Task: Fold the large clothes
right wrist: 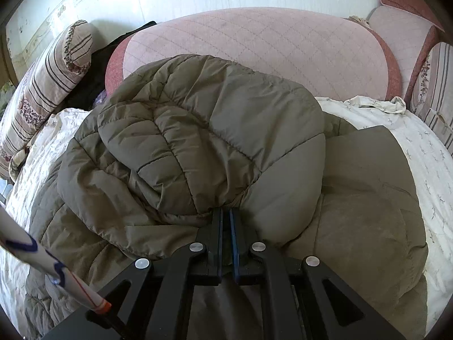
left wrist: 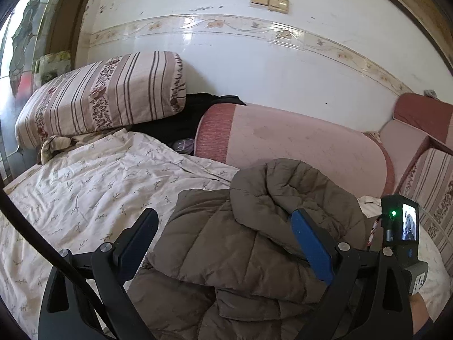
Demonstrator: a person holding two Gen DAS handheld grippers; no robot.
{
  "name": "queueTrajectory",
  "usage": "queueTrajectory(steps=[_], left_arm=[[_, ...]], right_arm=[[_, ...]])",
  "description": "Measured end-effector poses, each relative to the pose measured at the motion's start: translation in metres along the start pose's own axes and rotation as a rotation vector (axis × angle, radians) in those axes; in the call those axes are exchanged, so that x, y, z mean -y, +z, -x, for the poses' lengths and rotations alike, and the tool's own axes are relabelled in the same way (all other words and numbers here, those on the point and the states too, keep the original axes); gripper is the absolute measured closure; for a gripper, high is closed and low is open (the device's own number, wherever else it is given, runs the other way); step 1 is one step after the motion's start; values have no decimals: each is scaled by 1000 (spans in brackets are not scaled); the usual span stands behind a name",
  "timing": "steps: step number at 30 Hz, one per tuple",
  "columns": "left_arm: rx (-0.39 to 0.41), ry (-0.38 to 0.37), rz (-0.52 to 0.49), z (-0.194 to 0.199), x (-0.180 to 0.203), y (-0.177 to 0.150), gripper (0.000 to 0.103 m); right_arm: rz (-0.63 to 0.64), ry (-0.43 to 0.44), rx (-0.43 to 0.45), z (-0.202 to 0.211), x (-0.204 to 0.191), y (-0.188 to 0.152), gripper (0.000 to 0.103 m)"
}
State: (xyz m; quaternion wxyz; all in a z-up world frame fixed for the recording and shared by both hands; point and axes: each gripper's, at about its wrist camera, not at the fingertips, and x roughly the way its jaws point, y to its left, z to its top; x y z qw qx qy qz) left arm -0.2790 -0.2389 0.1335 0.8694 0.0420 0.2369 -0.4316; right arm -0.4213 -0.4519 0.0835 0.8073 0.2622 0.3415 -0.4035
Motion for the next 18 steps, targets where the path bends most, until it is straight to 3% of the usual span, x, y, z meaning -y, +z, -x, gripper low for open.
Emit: queueTrajectory(steps=[18], left_arm=[[7,-6,-28,2,8,-2,8]], right_arm=[[1,-4,18,12,-6,7,97]])
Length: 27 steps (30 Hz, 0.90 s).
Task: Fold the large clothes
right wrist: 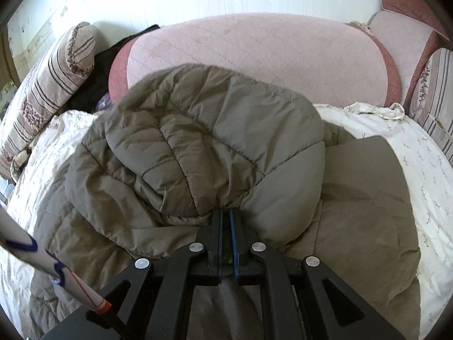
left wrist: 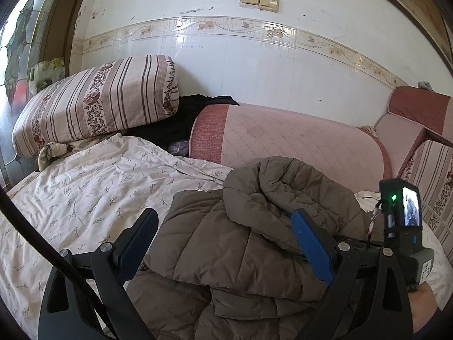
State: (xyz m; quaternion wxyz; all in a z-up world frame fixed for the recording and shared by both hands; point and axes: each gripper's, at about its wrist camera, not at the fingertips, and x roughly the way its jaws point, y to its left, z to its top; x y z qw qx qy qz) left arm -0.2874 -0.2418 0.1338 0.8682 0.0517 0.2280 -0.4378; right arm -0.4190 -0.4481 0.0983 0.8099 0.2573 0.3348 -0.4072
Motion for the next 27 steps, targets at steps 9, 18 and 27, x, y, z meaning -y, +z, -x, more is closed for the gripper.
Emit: queueTrajectory(steps=[9,18,27], left_arm=[[-2,5,0,0,0,0,8],[-4,6,1,0,0,0,8],[-16,3,-2,-4,-1,-1,8]], right_arm=[[14,46,49,11,-14,13,93],[51,51,10,-12,-25,4,90],[45,72,-6,-9,-22,3,90]])
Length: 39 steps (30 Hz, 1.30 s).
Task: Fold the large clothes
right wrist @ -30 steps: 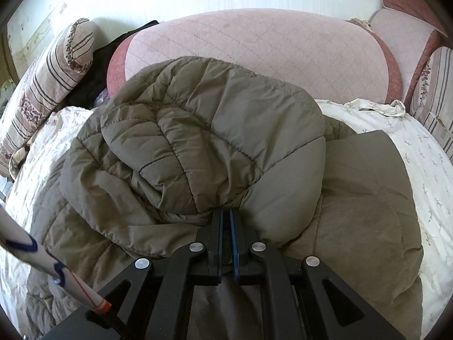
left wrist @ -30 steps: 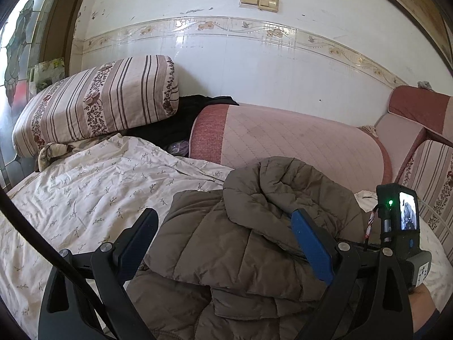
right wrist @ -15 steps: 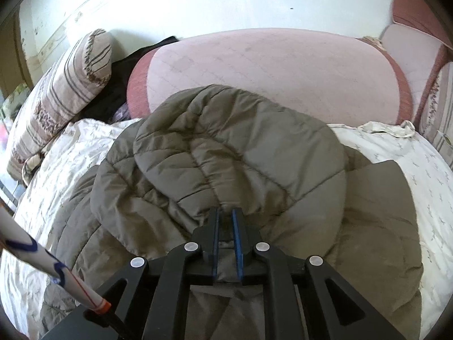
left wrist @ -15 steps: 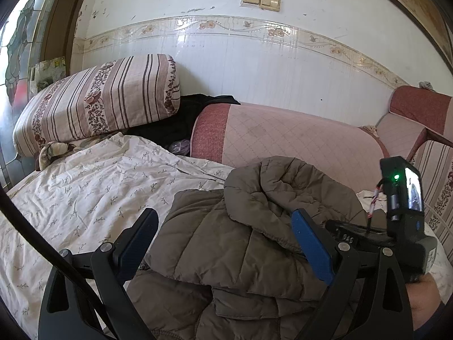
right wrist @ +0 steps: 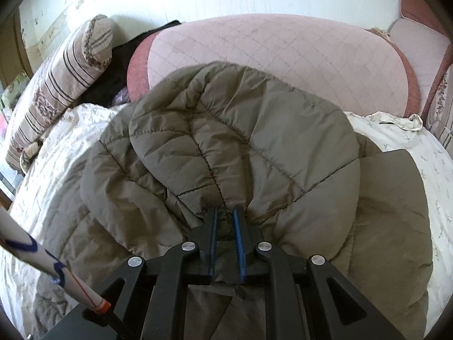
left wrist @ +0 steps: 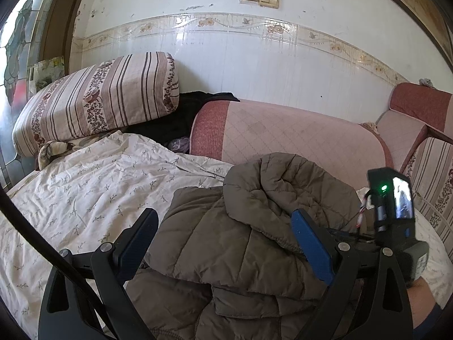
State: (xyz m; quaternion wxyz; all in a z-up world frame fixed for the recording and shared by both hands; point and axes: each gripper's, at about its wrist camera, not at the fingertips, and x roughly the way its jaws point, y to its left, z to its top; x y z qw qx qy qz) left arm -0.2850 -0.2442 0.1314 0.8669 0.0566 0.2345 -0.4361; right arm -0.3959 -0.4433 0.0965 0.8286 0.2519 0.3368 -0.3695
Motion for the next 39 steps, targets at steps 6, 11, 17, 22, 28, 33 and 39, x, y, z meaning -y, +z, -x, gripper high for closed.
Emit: queueTrajectory(steps=[6,11,17,22,28,33,39], left_arm=[[-103,36,9,-19,-8,-6,8],[-274,63,57,-52,-23,-21,8],[-364,92,42,-71,-25,-35,8],[-431,81,36,-86,-22,-46,8],[-300,97,15,-50,-13,-25,8],[-101,135,-46,14,4,-2,8],[-70,102,-56,91,-3,-2,8]], right_arm=[[-30,-4,71,39,15,0,86],[-64,-56,57,41,37,-1,85],[-61,-59,-6,12,41,-11,84],[-41,-71,-9,13,37,-15,84],[-82,12,37,74,34,-30,84],[-61,56,70,152,17,-76,79],[-20,52,101,239,11,-141,68]])
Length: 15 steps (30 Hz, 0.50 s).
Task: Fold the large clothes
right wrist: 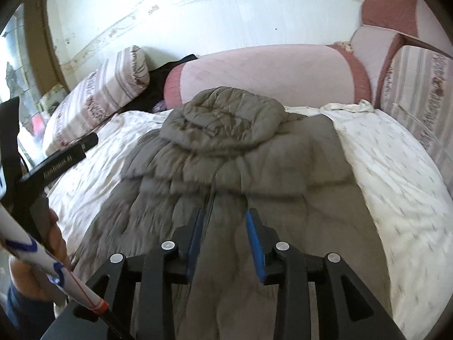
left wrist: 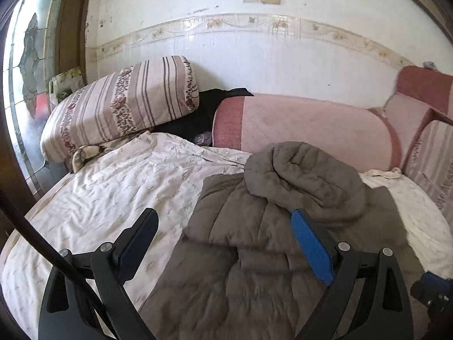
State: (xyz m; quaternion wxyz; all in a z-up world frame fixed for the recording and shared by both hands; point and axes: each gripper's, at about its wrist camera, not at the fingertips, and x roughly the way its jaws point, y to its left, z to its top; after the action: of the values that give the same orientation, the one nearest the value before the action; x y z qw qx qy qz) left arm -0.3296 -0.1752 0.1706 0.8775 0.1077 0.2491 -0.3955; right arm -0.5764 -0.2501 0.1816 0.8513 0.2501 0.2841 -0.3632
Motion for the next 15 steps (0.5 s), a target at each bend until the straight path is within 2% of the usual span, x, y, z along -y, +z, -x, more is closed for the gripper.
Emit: queueTrajectory(steps=[2,5,8,13,15], left_arm=[[-6,-38,17,27,-10,-10,8],[-11,-44,-6,67,-25,-32,8],[-50,-30,-24,96,-46,-62,8],[-176,32,-20,103,-76,-115,8],[-235,27,6,98,-82,-131,8]], right_arm=[[-4,-8,1,24,6,-16,68],[-28,-25,9,53,18,-40,68],[-73,-31,1,69,33,-63,68],[-111,-33,-26,70,47,-97,68],[-114,-33,-44,65,45,-108,68]])
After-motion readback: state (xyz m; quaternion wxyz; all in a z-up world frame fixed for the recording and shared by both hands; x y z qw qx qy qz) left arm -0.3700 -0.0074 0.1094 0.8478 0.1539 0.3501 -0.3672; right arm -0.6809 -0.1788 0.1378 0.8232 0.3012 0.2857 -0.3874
